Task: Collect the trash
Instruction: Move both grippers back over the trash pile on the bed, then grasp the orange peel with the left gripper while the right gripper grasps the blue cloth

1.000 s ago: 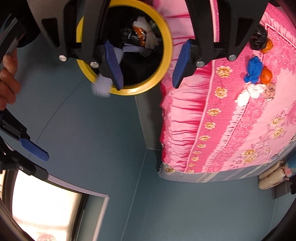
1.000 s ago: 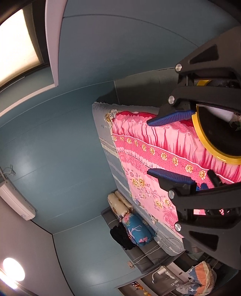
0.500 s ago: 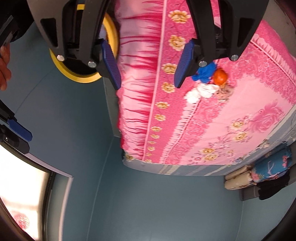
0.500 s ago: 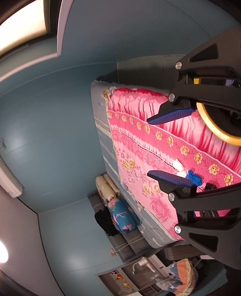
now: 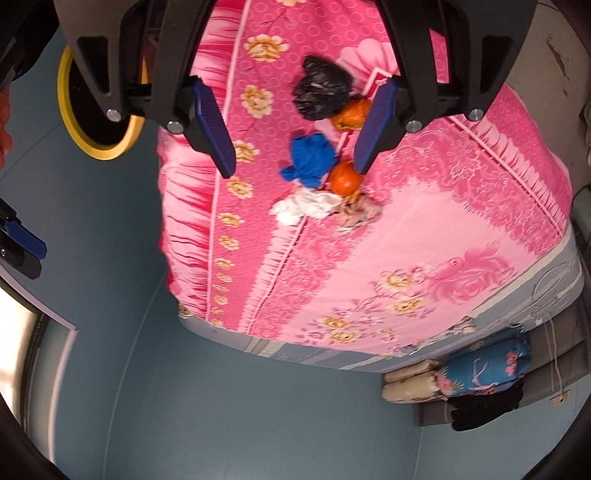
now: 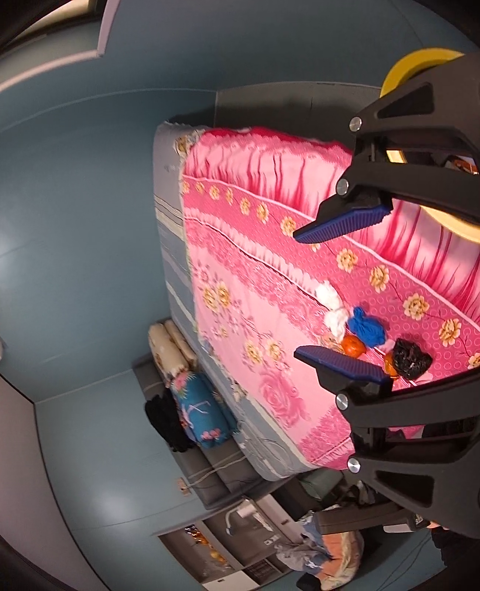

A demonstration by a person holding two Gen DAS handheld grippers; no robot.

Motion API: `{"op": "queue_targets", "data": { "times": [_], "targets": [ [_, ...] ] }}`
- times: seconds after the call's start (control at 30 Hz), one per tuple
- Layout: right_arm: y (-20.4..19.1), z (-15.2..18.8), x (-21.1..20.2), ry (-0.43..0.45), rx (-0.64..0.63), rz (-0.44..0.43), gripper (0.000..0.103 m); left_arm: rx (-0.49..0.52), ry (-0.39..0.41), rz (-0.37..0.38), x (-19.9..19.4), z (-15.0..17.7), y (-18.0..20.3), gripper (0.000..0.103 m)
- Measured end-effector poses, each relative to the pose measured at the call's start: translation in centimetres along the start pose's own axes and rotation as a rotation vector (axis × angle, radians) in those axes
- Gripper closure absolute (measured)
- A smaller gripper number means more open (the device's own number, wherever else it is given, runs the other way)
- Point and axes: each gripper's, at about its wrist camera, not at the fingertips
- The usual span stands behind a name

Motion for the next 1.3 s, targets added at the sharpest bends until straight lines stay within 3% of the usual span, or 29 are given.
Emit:
{"op": "queue_targets", "data": {
  "times": [0.57,0.93,1.3],
  "targets": [
    [-1.1,4.6,15.1,-0.295,0.025,-0.034,0.044,-0.077,-0.145,-0.106,7.6,4.3,-6.7,0.037],
    [-1.4,8.8,24.7,-0.477,0.047,-0.017,0.045,-0.116,-0.242,-0.102,12.9,6.2,-8.7,0.037],
    [-1.5,11.6,31.1,-0.618,0.079,-0.014,0.045,-0.114,-0.293,-0.073,16.2,7.3,-8.9,0.037]
  ]
}}
Point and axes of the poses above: each gripper's, at about its wrist camera, not at the fingertips, and x roughly the way its jaws point, y to its right, z to its underside, and after that the axes turned 8 degrees about -z, right-handed
